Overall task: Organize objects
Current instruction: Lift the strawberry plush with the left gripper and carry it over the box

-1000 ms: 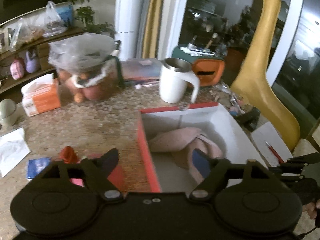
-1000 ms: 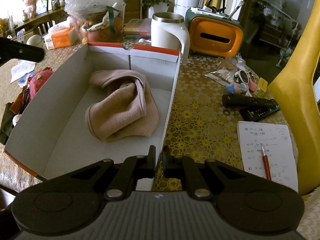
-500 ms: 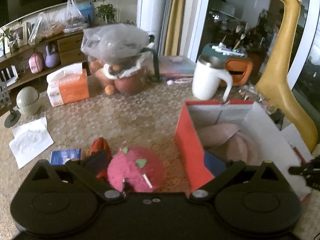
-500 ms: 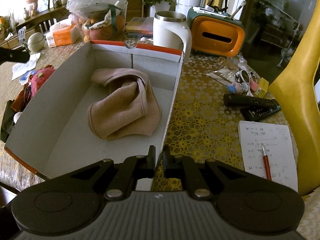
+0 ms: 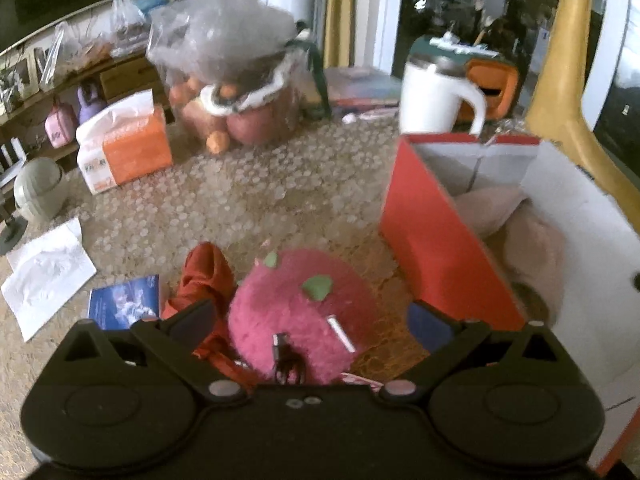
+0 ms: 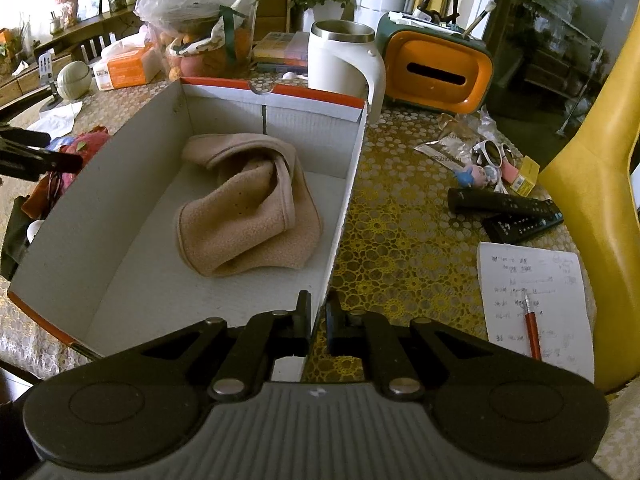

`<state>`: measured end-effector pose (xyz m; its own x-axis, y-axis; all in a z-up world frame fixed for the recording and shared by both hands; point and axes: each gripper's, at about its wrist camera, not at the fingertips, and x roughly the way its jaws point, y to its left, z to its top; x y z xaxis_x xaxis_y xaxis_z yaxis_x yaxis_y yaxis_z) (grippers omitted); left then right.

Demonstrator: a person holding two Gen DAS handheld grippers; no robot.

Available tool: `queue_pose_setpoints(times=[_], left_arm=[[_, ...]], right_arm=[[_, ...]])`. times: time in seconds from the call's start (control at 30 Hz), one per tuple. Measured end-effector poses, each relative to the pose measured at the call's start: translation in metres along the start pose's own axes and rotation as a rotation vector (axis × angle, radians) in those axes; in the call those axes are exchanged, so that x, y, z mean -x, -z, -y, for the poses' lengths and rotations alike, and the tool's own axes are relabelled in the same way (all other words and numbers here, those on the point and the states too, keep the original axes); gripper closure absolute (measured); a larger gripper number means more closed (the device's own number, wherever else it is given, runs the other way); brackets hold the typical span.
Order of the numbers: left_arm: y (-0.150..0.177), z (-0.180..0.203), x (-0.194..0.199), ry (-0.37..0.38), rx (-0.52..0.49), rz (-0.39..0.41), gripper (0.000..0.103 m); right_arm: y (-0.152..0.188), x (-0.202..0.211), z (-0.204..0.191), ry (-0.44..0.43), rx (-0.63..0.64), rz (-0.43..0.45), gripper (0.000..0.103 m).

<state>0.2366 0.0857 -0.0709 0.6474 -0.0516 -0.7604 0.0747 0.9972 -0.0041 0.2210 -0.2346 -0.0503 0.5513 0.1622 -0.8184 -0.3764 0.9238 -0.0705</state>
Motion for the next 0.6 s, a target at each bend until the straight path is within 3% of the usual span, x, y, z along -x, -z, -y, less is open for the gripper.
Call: queue_pose_setpoints(times=[0.4, 0.6], left_arm=[[-0.001, 0.004, -0.035, -0.016, -0.018, -0.057, 0.002], [-0.004, 0.005, -0.041, -0.045, -0.020, -0.084, 0.017]], right_arm=[[0.000, 0.000, 0.000, 0.000, 0.001, -0.001, 0.097], [0.001, -0.001, 0.000, -0.001, 0.000, -0.001, 0.097]])
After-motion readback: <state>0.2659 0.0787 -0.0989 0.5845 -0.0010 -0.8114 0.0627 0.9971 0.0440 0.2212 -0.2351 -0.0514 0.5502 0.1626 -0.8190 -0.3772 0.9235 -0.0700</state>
